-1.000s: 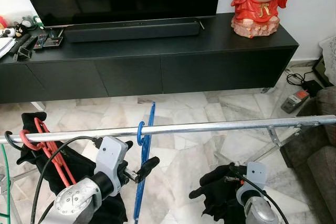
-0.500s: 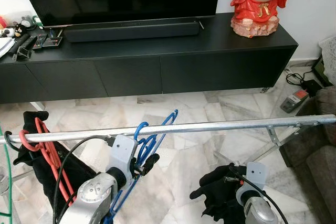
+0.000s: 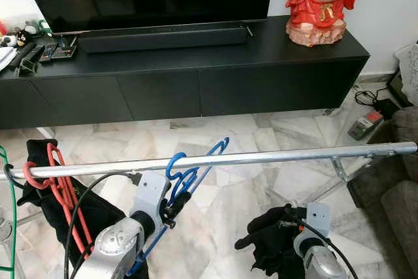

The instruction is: Hang hanger

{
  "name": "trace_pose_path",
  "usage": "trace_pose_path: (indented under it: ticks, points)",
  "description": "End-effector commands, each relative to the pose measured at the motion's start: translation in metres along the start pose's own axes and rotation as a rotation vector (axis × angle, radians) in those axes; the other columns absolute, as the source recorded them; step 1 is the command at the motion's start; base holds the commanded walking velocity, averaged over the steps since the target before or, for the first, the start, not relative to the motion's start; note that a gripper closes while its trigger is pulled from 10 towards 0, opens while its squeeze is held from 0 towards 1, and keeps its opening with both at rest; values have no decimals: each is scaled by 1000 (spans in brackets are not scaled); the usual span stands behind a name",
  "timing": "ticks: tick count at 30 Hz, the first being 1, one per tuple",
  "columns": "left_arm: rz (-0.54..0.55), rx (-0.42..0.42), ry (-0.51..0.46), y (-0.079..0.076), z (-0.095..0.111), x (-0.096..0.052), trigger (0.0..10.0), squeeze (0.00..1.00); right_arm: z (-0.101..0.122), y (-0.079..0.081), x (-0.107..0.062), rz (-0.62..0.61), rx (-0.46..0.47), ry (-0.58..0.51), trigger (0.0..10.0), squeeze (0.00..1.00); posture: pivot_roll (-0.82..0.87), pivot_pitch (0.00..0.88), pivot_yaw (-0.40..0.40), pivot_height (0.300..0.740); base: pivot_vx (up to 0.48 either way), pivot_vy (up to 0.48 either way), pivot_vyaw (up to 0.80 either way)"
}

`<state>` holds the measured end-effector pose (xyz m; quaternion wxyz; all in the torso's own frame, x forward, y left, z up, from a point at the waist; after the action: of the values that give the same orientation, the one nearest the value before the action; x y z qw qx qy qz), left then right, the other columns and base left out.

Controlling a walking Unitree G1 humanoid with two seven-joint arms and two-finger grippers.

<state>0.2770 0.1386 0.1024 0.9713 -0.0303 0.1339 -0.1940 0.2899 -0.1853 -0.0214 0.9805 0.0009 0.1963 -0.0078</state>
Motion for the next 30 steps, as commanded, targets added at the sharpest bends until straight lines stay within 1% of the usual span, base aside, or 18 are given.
trace_pose_path:
  ticks: [1,13,17,23,29,30]
  points:
    - [-5,1,-3,0,2,-4,0,0,-11,3,-4,13,5,40,10000,0,-24,188,34,740,0,0,0]
    - [-26,22,-3,-2,7,-9,0,0,-12,5,-4,21,4,45,10000,0,-17,191,34,740,0,0,0]
    - [-45,30,10,-5,7,-11,0,0,-12,5,-4,21,5,46,10000,0,-15,196,34,740,0,0,0]
    - [-39,37,23,-5,6,-13,0,0,-12,5,-4,21,6,50,10000,0,-8,202,34,740,0,0,0]
    - [-36,58,57,-4,2,-15,0,0,-12,6,-4,22,7,51,10000,0,-8,203,35,740,0,0,0]
    - [-35,71,69,-4,0,-15,0,0,-12,6,-4,22,7,51,10000,0,-7,202,35,740,0,0,0]
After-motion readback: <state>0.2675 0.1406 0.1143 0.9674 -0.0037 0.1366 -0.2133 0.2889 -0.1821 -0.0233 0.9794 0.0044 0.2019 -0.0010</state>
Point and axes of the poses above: a point about 5 cm out from each wrist's last joint towards the gripper, its own x axis pointing out of the wrist towards the gripper, its own z axis along the axis of the wrist's last joint, y = z × x, the point moved 2 cm from there along x, pointing out of the wrist towards the gripper, and after that the axes turned 8 degrees about -x, right-handed, at the moved point
